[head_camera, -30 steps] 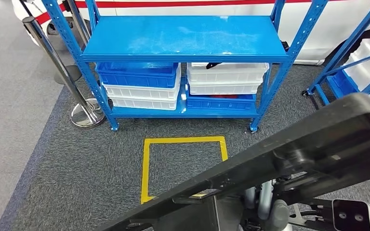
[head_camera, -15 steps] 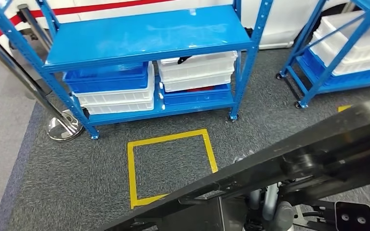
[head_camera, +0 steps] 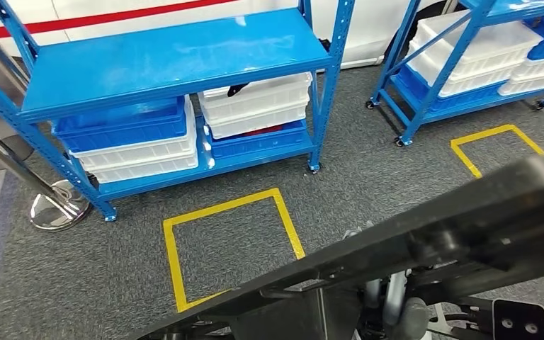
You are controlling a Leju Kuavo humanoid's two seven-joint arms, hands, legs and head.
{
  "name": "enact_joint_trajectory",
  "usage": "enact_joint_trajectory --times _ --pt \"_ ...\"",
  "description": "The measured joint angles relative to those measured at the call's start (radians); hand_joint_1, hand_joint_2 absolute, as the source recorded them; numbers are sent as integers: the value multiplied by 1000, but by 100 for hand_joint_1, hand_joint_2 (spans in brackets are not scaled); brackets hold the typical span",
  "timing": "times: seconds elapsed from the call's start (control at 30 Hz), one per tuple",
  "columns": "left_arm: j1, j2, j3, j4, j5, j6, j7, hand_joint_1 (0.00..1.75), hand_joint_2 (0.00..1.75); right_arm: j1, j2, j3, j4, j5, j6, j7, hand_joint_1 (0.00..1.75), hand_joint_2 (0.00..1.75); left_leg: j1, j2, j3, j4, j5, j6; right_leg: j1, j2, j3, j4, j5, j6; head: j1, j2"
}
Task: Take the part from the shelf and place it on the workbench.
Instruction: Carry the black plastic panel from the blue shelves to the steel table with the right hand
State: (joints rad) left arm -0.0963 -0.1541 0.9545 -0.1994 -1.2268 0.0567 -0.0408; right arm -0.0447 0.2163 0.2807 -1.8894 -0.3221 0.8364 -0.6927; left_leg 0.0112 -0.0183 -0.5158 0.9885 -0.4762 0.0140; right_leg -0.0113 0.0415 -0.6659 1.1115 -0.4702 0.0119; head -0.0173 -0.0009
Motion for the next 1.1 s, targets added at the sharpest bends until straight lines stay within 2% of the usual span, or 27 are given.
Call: enact_joint_trajectory --times 0.07,0.1,0.13,0.17,0.23,0.3,0.33,0.4,0.43,0.5,0.57,0.6,0.63,0.67,0.7,0.77,0.8,0.83,0.87,0.9,0.93,0.97,1.0,1.07,1.1 --pt "3 1 0 0 -3 2 -1 0 175 2 2 -2 0 9 3 0 175 175 -4 25 -3 0 2 4 -1 -26 -56 124 -66 6 1 0" --pt "4 2 0 0 -5 2 -1 0 175 4 2 -3 0 12 4 0 175 175 -6 38 -5 0 2 4 -3 -30 -76 173 -84 8 1 0" --pt "5 2 0 0 -7 3 -1 0 175 6 2 -3 0 15 3 0 175 175 -6 51 -6 1 2 4 -3 -34 -81 192 -84 10 1 0" --pt "4 2 0 0 -9 4 -1 0 175 8 2 -4 0 17 3 0 175 175 -6 63 -6 1 1 3 -4 -38 -65 172 -67 11 1 0" --pt "3 2 0 0 -10 5 -1 0 175 11 2 -5 0 20 4 0 175 175 -7 83 -4 4 -2 -2 -3 -64 10 45 -13 7 1 0" --pt "2 3 0 0 -9 6 2 0 175 13 4 -6 -2 20 11 0 175 175 -12 97 -3 9 -7 -11 4 -90 65 -55 12 -7 1 0" --pt "2 3 0 0 -9 6 4 0 175 15 5 -8 -2 20 15 0 175 175 -14 104 -3 11 -9 -17 8 -94 71 -72 11 -15 0 0" --pt "0 4 0 0 -7 6 9 0 175 20 8 -11 -2 19 22 0 175 175 -16 116 -2 11 -11 -27 10 -77 68 -74 14 -29 0 0" --pt "-1 4 0 0 -6 4 11 0 175 21 9 -13 -2 19 25 0 175 175 -14 110 -3 16 -18 -33 9 -69 67 -77 16 -34 0 0" --pt "-2 5 0 0 -1 -3 12 0 175 21 13 -15 -2 19 29 0 175 175 -10 72 -25 73 -60 -43 4 -55 66 -82 22 -45 0 0" --pt "-2 6 1 0 5 -11 10 0 175 21 18 -16 0 19 29 0 175 175 -8 35 -82 203 -126 -48 5 -39 63 -82 25 -52 -1 0" --pt "-3 7 2 0 7 -14 9 0 175 21 19 -16 1 19 29 0 175 175 -7 29 -109 263 -146 -49 7 -29 61 -82 26 -54 -1 0" --pt "-3 8 2 0 8 -15 7 0 175 21 19 -16 2 19 29 0 175 175 -7 26 -123 293 -148 -49 8 -18 60 -81 27 -55 -1 0" --pt "-3 9 2 0 8 -15 6 0 175 21 19 -17 3 19 29 0 175 175 -7 25 -118 284 -130 -47 9 -7 60 -79 28 -55 -1 0" --pt "-2 9 3 0 7 -14 5 0 175 21 19 -18 3 19 28 0 175 175 -7 20 -97 238 -96 -44 9 5 60 -78 28 -55 -1 0" --pt "1 10 3 0 1 -11 5 0 175 20 20 -19 3 20 27 0 175 175 -7 -22 -39 106 -30 -34 8 28 58 -74 30 -51 -1 0" --pt "3 11 3 0 -2 -9 6 0 175 20 20 -20 3 20 27 0 175 175 -7 -43 -19 56 -16 -30 7 38 54 -72 33 -47 -1 0" --pt "4 11 3 0 -5 -8 7 0 175 20 21 -20 3 20 26 0 175 175 -8 -58 -9 29 -13 -26 5 47 48 -71 36 -41 -1 0" --pt "4 11 3 0 -8 -7 9 0 175 20 22 -21 3 20 25 0 175 175 -9 -61 -7 21 -15 -23 4 56 43 -72 41 -33 -1 0" --pt "3 11 2 0 -11 -6 11 0 175 20 22 -21 3 20 25 0 175 175 -9 -51 -5 14 -14 -19 2 65 38 -74 46 -26 -1 0" --pt "3 11 2 0 -12 -6 13 0 175 21 22 -22 2 20 25 0 175 175 -8 -40 -3 8 -8 -14 2 64 36 -72 46 -20 -1 0" --pt "3 10 2 0 -14 -6 15 0 175 21 23 -23 2 20 25 0 175 175 -6 -28 0 0 -2 -8 4 50 29 -60 37 -15 1 0" --pt "3 10 1 0 -15 -6 17 0 175 20 23 -23 1 20 25 0 175 175 -5 -15 2 -7 3 -1 6 29 15 -29 16 -11 2 0" --pt "5 9 1 0 -17 -6 19 0 175 20 23 -24 0 20 25 0 175 175 -6 13 1 -13 7 6 4 -18 -37 83 -50 -4 6 0" --pt "5 9 1 0 -17 -6 21 0 175 20 23 -25 0 21 25 0 175 175 -8 28 -1 -12 7 6 1 -27 -63 142 -76 -1 6 0"
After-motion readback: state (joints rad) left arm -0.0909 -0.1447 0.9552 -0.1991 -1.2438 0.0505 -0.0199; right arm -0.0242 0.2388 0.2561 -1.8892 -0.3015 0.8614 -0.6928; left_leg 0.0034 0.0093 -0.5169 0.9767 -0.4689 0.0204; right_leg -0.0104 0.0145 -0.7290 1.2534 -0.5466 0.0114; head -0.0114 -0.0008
